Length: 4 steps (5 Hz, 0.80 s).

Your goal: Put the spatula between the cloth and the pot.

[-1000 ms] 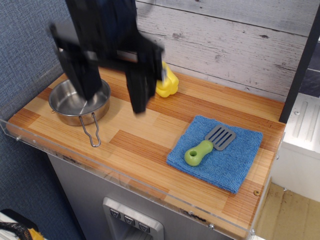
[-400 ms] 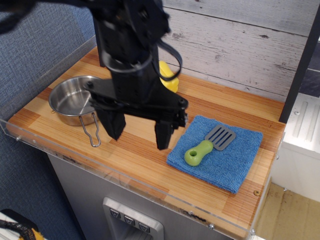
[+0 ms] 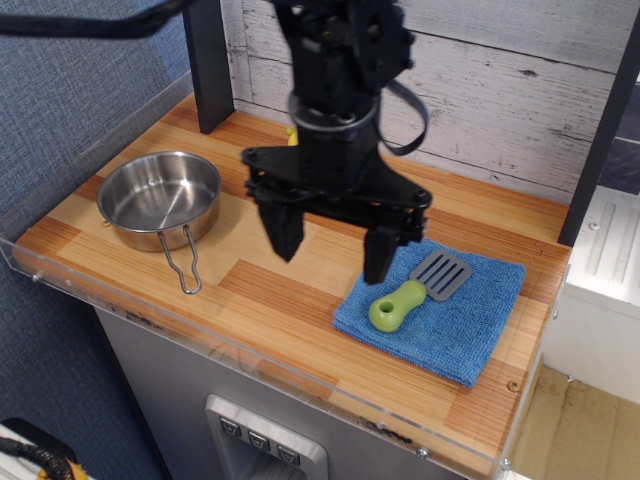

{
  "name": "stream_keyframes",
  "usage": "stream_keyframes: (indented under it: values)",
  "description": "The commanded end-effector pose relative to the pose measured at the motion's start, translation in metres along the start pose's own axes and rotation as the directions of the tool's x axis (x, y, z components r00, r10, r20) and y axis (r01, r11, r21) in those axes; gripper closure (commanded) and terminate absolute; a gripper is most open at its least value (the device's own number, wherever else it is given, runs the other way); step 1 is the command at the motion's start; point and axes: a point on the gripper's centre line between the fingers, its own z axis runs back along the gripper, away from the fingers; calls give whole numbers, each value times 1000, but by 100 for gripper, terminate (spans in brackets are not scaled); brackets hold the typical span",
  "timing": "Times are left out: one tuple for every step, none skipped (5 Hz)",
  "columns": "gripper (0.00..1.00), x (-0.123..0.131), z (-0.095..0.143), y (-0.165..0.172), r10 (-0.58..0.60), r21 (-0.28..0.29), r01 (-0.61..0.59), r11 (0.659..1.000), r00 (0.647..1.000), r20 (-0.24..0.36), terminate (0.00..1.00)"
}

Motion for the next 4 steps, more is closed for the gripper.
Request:
stream_keyframes:
  values:
    - [0, 25, -11, -26, -74, -30, 75, 997, 996, 54, 0]
    - [0, 34, -28, -30, -86, -24, 88, 996, 995, 52, 0]
    - [0, 33, -44, -25, -79, -20, 80, 997, 996, 40, 0]
    - [0, 33, -59, -26, -91, -26, 92, 995, 996, 19, 0]
